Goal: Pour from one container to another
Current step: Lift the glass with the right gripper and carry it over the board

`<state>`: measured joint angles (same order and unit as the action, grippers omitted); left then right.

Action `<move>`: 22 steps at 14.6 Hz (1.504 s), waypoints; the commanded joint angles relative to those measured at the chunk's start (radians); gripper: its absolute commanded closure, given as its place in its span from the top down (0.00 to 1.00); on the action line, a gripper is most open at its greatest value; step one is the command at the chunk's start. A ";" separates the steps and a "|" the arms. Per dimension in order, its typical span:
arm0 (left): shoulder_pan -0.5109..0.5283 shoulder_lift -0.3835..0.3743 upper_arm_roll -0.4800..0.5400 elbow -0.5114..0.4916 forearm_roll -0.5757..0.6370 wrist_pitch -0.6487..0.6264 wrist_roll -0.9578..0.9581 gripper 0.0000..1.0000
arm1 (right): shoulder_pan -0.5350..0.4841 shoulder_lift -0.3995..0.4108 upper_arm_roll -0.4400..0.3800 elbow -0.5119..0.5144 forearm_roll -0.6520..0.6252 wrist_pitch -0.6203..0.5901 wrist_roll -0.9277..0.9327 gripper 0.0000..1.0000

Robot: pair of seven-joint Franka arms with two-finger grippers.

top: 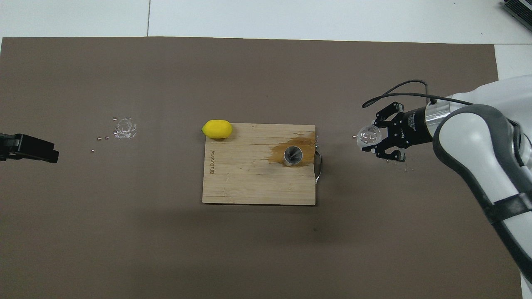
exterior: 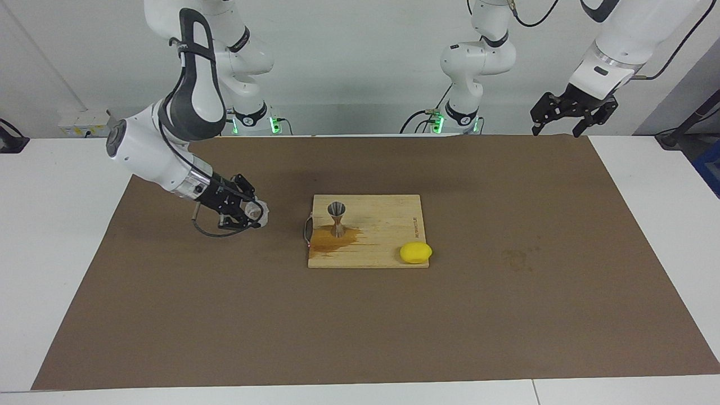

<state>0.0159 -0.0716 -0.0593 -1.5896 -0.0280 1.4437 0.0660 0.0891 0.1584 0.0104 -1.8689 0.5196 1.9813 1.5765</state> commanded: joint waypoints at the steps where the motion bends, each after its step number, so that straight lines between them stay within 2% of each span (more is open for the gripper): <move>1: -0.007 -0.033 0.004 -0.039 0.017 0.026 0.001 1.00 | 0.069 0.050 -0.001 0.105 -0.087 -0.001 0.135 0.00; 7: -0.007 -0.033 0.004 -0.039 0.017 0.026 0.001 1.00 | 0.262 0.066 0.000 0.158 -0.358 0.017 0.273 0.00; 13: -0.007 -0.033 0.004 -0.039 0.017 0.026 0.001 1.00 | 0.313 0.069 0.000 0.148 -0.475 0.025 0.283 0.00; 17: -0.007 -0.033 0.004 -0.039 0.019 0.026 0.001 1.00 | 0.354 0.066 0.002 0.136 -0.493 0.028 0.289 0.00; 22: -0.008 -0.033 0.004 -0.039 0.017 0.026 0.001 1.00 | 0.389 0.067 0.003 0.128 -0.622 0.025 0.292 0.00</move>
<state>0.0159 -0.0716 -0.0593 -1.5896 -0.0279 1.4442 0.0660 0.4560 0.2226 0.0136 -1.7357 -0.0354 1.9926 1.8483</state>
